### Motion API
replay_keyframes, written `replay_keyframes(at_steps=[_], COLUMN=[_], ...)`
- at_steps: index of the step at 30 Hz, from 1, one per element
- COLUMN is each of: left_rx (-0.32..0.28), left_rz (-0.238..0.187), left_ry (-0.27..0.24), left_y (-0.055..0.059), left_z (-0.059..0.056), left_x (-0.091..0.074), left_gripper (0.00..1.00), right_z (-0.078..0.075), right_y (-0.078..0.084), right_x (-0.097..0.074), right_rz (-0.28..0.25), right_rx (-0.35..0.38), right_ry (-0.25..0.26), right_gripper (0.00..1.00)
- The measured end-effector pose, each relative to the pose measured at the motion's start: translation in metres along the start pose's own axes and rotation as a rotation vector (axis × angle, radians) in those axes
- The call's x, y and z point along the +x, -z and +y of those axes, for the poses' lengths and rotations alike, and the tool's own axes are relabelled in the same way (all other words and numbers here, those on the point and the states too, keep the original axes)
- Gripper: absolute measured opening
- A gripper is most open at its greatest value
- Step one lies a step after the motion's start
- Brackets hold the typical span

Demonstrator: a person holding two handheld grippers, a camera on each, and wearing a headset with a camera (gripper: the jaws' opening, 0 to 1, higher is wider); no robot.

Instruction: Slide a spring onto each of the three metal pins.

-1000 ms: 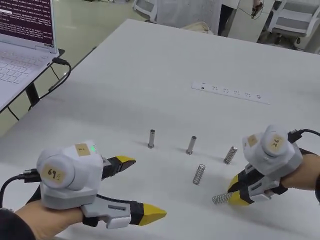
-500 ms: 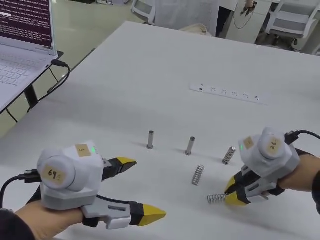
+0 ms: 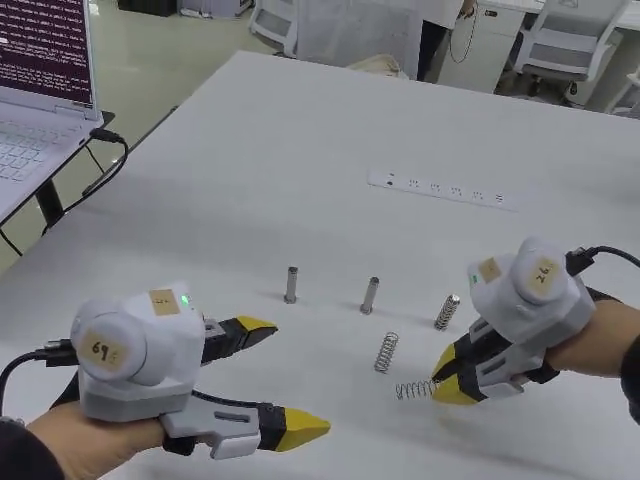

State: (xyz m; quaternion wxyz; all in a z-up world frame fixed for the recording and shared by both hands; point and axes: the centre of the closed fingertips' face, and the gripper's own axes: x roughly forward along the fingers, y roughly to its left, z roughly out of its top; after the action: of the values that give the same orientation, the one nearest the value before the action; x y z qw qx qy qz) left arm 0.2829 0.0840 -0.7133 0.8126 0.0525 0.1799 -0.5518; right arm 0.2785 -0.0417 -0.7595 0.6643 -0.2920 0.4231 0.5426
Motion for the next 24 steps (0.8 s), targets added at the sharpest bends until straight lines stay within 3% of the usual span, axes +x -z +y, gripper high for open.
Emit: replay_keyframes(at_steps=[12,24], left_rx=[0.034,0.076], left_rz=[-0.015,-0.027], left_ry=[0.054,0.091], left_y=[-0.012,-0.021], left_z=[-0.012,-0.020], left_x=[0.002,0.006], left_gripper=[0.55,0.42], right_z=[0.014,0.030], right_y=[-0.041,-0.077], right_x=[-0.013,-0.015], right_rz=[-0.063,-0.120], right_rx=[-0.054,-0.102], right_ry=[-0.014,-0.051], right_gripper=[0.08,0.08])
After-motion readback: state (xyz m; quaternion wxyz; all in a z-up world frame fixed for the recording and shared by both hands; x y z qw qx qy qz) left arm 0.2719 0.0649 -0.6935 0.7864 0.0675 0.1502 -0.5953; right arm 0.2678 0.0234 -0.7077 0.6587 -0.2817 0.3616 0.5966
